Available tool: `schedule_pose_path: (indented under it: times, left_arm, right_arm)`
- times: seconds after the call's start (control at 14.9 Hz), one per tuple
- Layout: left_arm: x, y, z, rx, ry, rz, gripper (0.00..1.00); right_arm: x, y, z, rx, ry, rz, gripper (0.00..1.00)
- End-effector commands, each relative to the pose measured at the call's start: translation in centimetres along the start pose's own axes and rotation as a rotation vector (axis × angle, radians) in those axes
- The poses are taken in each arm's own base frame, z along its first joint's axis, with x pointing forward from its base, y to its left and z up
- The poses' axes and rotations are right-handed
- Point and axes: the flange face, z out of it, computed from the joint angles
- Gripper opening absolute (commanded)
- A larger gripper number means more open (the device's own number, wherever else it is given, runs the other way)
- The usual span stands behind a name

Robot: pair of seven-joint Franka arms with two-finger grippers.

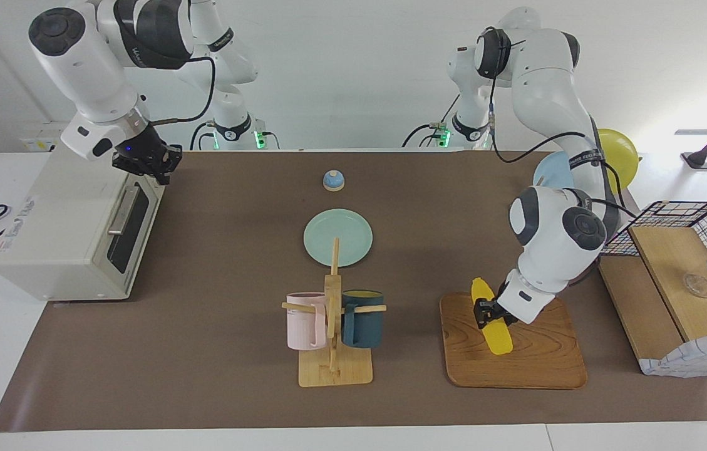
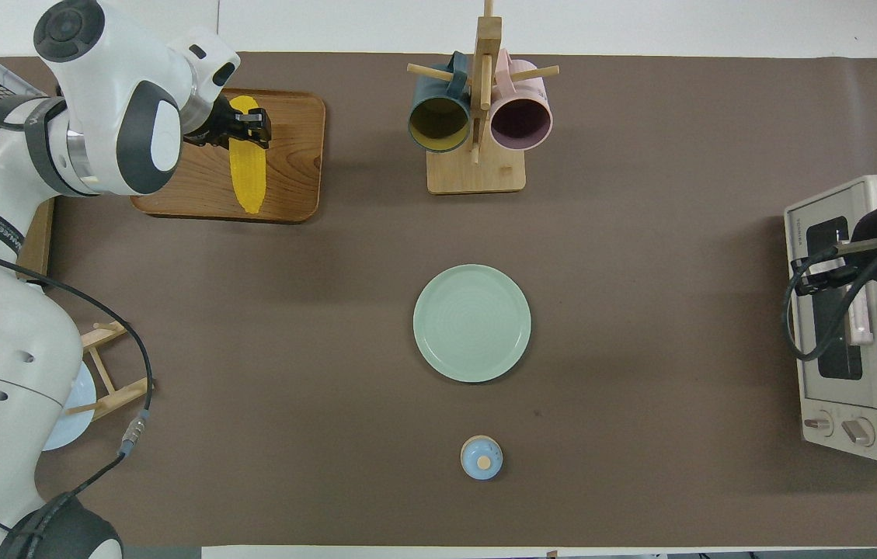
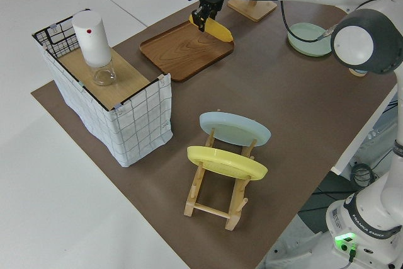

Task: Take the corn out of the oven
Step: 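Carry the corn with the left gripper onto the wooden tray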

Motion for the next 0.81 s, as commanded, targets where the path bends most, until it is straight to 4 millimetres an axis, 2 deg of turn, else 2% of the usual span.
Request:
schedule_pose_path:
  times: [0.0,0.13,0.2,0.27,0.47,0.74]
  left_arm:
    - [2.0,-0.9,0.9,0.004,0.044,0.027,0.00]
    - [3.3,-1.1,3.1,0.007,0.044,0.026,0.00]
    - [3.6,-1.3,3.3,0.008,0.045,0.026,0.00]
    - [3.9,-2.2,3.3,0.008,0.049,0.015,0.00]
    - [3.9,-2.0,4.2,0.008,0.062,0.032,0.00]
    - [3.9,-2.0,4.3,0.046,0.063,0.058,0.00]
  right_arm:
    - [0.3,-0.2,0.1,0.025,-0.021,0.020,0.71]
    - [0.0,-0.8,0.6,0.026,-0.029,0.013,1.00]
    - [-0.2,-1.9,0.1,0.020,-0.024,-0.007,1.00]
    - [-0.3,-1.9,0.1,0.021,-0.028,-0.007,1.00]
    - [-0.4,-0.6,-0.1,0.024,-0.017,0.018,1.00]
    - [0.1,-0.2,0.3,0.012,-0.017,0.020,1.00]
